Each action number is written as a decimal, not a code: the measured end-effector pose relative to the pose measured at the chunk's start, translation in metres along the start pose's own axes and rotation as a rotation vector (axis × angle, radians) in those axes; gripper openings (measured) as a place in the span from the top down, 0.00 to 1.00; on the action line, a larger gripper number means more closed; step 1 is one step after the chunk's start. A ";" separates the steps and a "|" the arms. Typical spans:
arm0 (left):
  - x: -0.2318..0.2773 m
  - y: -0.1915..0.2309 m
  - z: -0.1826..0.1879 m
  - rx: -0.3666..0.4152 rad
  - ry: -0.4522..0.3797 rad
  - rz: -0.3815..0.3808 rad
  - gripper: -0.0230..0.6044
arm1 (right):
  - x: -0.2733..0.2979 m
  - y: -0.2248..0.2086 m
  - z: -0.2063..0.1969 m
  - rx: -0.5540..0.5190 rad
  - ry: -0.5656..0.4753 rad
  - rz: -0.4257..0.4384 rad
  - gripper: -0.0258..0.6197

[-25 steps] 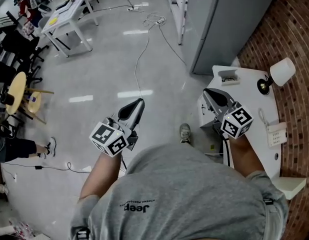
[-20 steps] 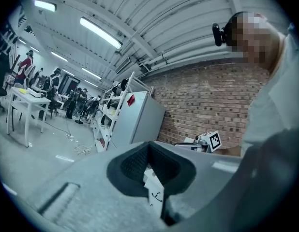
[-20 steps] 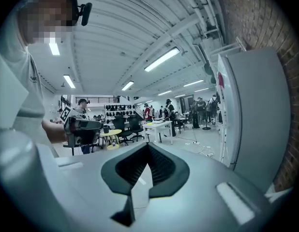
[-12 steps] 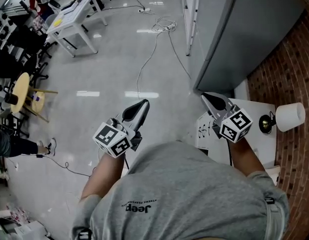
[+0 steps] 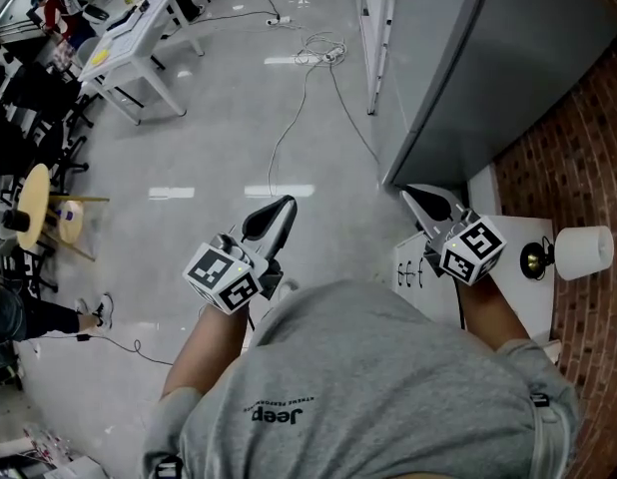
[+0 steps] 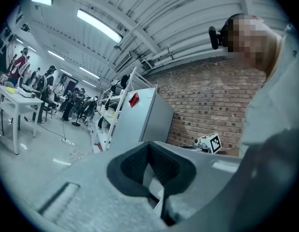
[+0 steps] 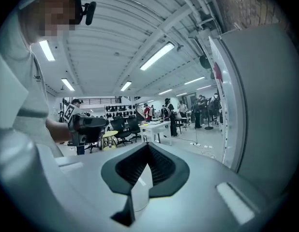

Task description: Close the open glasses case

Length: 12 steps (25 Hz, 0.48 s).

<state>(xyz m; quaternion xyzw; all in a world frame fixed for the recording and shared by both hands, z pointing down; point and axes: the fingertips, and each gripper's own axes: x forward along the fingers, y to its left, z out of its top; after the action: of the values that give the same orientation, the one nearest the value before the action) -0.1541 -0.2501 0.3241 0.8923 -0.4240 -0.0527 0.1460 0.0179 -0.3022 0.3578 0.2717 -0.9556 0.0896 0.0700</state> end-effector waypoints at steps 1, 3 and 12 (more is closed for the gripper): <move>-0.001 0.010 0.004 -0.002 -0.003 -0.013 0.97 | 0.008 0.000 0.002 -0.001 0.000 -0.014 0.95; -0.004 0.030 0.011 -0.002 -0.005 -0.044 0.97 | 0.026 0.002 0.007 -0.006 0.000 -0.045 0.95; -0.010 0.096 0.031 0.071 0.038 -0.133 0.97 | 0.071 -0.003 0.017 0.002 -0.005 -0.163 0.95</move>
<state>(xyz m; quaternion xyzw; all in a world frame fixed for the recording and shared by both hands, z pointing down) -0.2380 -0.3065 0.3238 0.9239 -0.3624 -0.0305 0.1185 -0.0415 -0.3443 0.3547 0.3491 -0.9304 0.0838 0.0745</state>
